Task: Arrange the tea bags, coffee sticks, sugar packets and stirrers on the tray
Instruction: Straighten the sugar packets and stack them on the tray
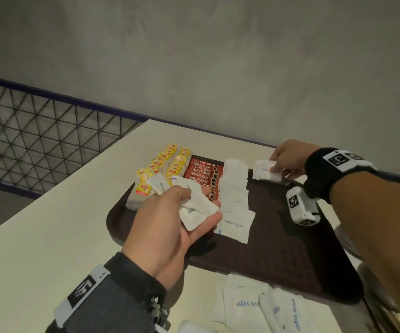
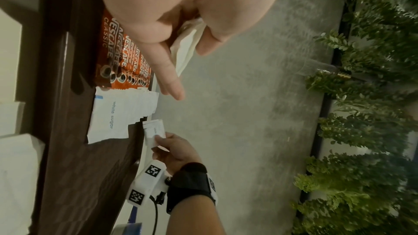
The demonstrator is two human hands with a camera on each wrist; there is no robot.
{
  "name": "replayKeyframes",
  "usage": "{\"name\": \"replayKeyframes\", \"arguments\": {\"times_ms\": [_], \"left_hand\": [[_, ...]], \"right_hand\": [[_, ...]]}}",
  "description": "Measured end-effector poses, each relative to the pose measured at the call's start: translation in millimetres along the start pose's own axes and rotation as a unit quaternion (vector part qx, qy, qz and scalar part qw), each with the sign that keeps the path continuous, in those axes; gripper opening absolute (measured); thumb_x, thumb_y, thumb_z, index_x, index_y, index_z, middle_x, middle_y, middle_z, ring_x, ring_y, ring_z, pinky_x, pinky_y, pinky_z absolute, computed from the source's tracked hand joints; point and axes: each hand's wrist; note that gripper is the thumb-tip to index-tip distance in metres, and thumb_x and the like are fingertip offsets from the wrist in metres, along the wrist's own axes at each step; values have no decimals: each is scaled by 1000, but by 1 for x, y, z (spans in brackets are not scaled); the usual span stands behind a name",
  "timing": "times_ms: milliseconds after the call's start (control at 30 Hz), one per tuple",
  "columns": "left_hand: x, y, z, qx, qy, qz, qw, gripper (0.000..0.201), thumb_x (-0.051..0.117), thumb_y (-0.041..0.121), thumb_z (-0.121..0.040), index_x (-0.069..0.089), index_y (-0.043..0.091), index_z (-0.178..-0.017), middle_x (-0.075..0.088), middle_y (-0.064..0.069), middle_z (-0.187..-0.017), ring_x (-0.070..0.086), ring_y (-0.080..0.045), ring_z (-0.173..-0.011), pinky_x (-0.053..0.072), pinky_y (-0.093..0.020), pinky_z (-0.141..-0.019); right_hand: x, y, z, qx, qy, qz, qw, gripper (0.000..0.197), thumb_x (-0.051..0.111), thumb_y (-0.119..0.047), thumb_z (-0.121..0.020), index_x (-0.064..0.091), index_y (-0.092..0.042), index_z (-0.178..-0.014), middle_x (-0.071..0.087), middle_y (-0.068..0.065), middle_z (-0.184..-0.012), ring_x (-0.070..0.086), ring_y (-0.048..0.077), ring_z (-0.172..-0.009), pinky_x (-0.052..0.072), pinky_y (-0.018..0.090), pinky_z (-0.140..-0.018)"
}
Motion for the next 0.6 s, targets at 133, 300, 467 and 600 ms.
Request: {"name": "replayKeyframes", "arguments": {"times_ms": [133,300,467,600], "left_hand": [[0,-2,-1,-5,28,0,1000,24,56,4,-99,59,18,-117,78,-16,-101,76,-39,-90,64,-48,-69],[1,-2,1,-18,26,0,1000,26,55,4,-99,59,20,-119,78,-17,-98,76,-40,-90,64,-48,-73],[2,0,1,-13,25,3,1000,25,55,3,-99,59,20,-117,78,-17,-97,76,-41,-89,64,-47,-71],[3,0,2,-22,18,3,1000,28,54,5,-99,57,20,-122,78,-19,-100,76,-41,-89,64,-48,-72]], "right_hand": [[12,0,-10,-12,8,82,996,33,76,-8,-89,70,0,-120,72,17,-119,70,35,-107,56,47,-98],[20,-4,-13,9,9,79,997,26,74,-2,-89,68,5,-113,75,20,-102,74,35,-85,62,47,-78],[28,-5,-15,18,2,80,997,36,85,-21,-82,65,4,-97,74,21,-82,70,32,-63,60,41,-64],[35,-6,-14,35,1,101,994,36,87,-27,-79,63,-2,-87,74,16,-84,73,34,-80,60,41,-77]]}}
Point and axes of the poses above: each hand's wrist, its own z-axis away from the middle knuckle, its own x-axis out of the palm, y = z × x
